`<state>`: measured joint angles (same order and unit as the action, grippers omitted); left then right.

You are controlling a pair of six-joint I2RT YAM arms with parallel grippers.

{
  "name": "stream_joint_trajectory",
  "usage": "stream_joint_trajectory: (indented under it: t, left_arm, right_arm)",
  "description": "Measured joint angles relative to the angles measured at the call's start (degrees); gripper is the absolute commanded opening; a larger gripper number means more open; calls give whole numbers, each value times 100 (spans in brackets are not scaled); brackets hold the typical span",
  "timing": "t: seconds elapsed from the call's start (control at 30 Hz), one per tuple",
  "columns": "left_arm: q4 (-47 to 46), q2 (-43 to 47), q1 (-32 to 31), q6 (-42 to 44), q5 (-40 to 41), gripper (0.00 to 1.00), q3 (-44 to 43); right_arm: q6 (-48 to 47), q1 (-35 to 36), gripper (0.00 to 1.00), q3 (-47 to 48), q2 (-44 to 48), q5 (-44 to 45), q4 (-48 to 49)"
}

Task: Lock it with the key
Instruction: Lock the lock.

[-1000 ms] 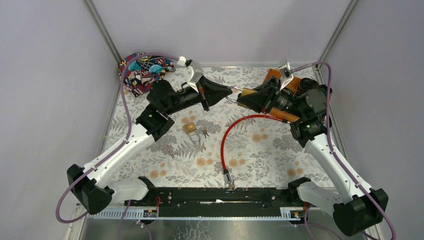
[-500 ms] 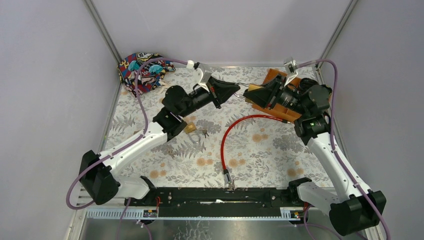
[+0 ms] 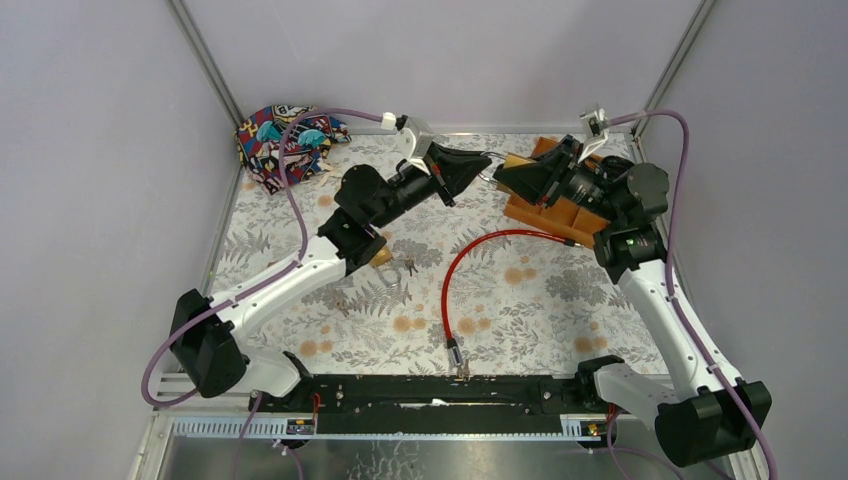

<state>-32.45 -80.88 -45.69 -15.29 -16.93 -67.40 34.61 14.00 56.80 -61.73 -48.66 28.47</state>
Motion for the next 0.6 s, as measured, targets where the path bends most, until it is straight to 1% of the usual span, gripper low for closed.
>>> stream_joint_trajectory:
  t: [0.17, 0.3, 0.43, 0.5, 0.6]
  left_arm:
    - [-122, 26, -2, 20, -2, 0, -17]
    - [-4, 125, 0, -39, -297, 0, -20]
    - [463, 387, 7, -11, -979, 0, -160]
    - [675, 527, 9, 4, -1408, 5, -275]
    - [785, 699, 9, -44, -2041, 6, -367]
  right_arm:
    - [-2, -57, 0, 59, 4, -83, 42]
    - [-238, -107, 0, 149, 192, -245, -426]
    - [-625, -90, 0, 332, 538, -575, -1012]
    - [-772, -48, 0, 455, 651, -807, -1132]
    - [-927, 24, 0, 612, 750, -1163, -1193]
